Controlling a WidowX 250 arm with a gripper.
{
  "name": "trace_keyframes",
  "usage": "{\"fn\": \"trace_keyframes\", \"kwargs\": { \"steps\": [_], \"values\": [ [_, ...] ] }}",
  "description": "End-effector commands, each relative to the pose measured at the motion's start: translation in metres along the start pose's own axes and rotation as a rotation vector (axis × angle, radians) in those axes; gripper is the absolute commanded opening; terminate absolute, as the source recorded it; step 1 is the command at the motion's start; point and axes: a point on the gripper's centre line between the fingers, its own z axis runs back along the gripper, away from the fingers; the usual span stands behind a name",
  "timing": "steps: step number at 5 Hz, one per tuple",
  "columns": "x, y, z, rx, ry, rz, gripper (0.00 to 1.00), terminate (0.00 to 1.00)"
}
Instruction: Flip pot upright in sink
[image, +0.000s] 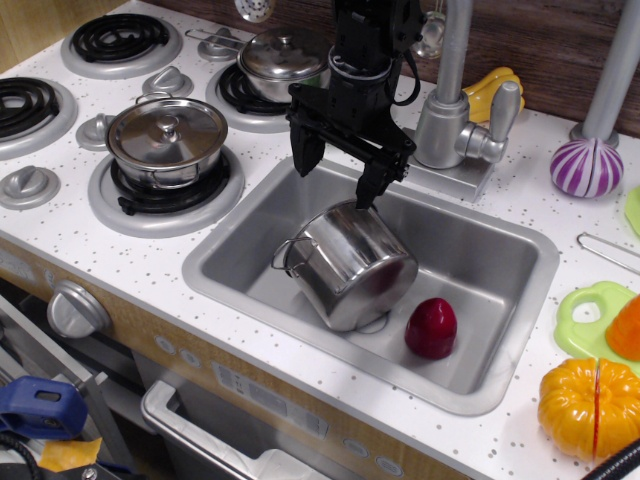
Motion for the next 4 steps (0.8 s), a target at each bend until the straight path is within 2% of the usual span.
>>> {"fn": "trace_keyframes", "kwargs": {
  "steps": [1,2,3,4],
  "values": [
    [0.0,0.0,0.0,0.0,0.0,0.0,1.0,0.0],
    [0.0,0.003,0.003,-0.137,0.033,0.032,1.0,0.0],
    [0.002,0.011,-0.002,-0.153,-0.003,-0.012,1.0,0.0],
    [0.004,0.015,-0.004,-0.2,-0.014,-0.024,1.0,0.0]
  ]
}}
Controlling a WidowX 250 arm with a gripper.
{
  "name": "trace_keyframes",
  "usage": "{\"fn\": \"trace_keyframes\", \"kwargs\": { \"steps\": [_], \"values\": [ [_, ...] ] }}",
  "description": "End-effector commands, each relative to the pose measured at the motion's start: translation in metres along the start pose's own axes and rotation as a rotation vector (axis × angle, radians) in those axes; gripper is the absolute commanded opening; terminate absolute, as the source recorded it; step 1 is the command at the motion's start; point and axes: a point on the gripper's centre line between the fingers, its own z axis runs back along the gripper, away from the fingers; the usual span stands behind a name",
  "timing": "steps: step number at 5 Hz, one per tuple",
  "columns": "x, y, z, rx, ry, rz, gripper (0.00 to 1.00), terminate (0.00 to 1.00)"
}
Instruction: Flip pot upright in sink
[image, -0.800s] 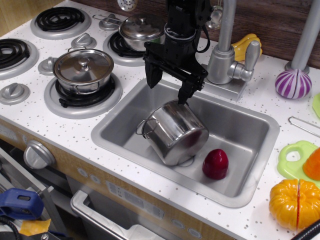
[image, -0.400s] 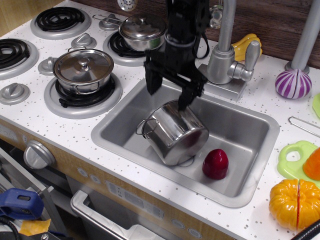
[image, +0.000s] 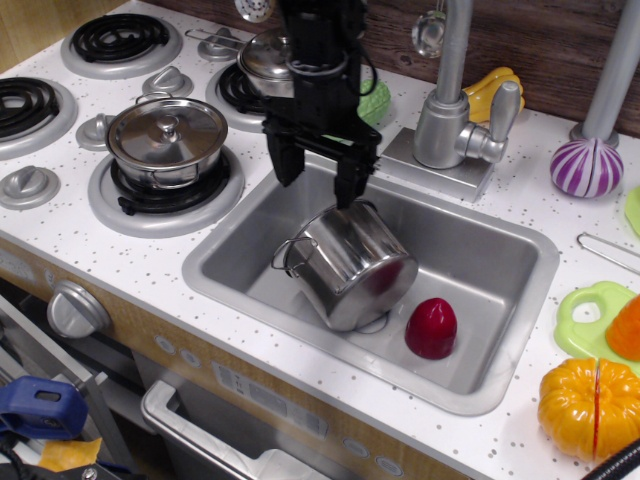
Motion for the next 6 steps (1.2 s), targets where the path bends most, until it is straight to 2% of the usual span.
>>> {"fn": "trace_keyframes", "kwargs": {
  "steps": [1,2,3,4,5,6],
  "values": [
    [0.007,0.007,0.006,-0.095,-0.065,-0.008,1.0,0.0],
    [0.005,0.003,0.003,-0.204,-0.059,0.044,1.0,0.0],
    [0.003,0.003,-0.001,-0.246,-0.077,0.054,1.0,0.0],
    [0.001,0.002,-0.005,-0.317,-0.078,0.086,1.0,0.0],
    [-0.004,-0.008,-0.008,-0.342,-0.092,0.121,1.0,0.0],
    [-0.008,-0.016,-0.012,-0.335,-0.113,0.135,1.0,0.0]
  ]
}}
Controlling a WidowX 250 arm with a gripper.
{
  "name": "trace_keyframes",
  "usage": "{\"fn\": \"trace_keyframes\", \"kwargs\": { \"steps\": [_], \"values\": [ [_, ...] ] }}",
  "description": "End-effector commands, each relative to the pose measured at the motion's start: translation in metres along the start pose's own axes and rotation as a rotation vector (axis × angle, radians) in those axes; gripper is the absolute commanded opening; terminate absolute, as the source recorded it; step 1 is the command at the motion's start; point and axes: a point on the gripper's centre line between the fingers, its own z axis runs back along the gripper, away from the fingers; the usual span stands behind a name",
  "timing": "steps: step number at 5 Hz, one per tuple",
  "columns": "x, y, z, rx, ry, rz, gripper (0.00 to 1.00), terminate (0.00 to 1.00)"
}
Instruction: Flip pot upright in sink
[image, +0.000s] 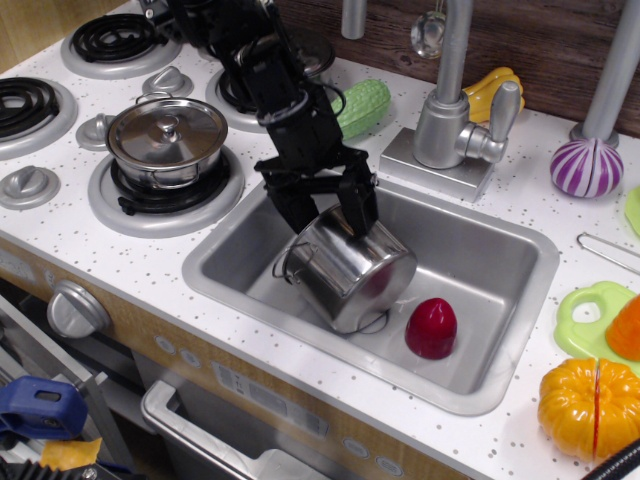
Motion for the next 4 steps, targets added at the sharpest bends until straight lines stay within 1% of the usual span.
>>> {"fn": "trace_keyframes", "kwargs": {
  "steps": [1,2,3,4],
  "values": [
    [0.0047,-0.0135,0.0146,0.016,-0.08,-0.034,1.0,0.0],
    [0.0007,-0.0198,0.0098,0.031,-0.104,-0.008,0.0,0.0],
    [-0.0002,-0.0191,0.0073,0.037,-0.117,-0.009,0.0,0.0],
    [0.0015,-0.0178,0.0065,0.265,-0.179,-0.126,0.0,0.0]
  ]
}}
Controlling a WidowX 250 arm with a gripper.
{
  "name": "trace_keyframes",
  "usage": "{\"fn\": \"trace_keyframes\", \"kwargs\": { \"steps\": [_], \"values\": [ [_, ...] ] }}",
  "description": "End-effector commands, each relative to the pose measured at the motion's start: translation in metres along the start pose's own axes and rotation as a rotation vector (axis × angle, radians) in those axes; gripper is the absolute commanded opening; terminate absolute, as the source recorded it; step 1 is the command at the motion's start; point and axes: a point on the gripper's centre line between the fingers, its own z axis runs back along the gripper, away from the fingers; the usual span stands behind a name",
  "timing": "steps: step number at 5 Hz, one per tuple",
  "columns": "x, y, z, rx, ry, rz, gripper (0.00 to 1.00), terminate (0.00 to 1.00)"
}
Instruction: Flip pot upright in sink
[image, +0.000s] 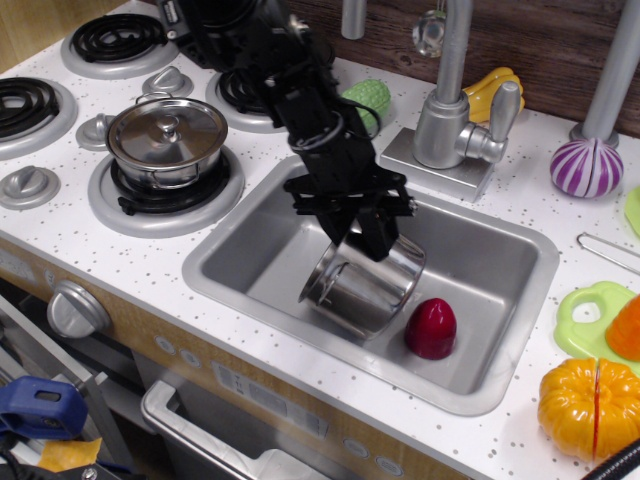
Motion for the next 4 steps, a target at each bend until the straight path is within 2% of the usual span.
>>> {"fn": "trace_keyframes", "kwargs": {
  "steps": [1,3,4],
  "values": [
    [0.0076,-0.0041,0.0112,0.287,-0.082,-0.077,0.0,0.0],
    [0.0108,0.0004,0.0123,0.378,-0.043,-0.123,0.0,0.0],
    [0.0111,-0.0026,0.015,0.386,-0.025,-0.111,0.0,0.0]
  ]
}}
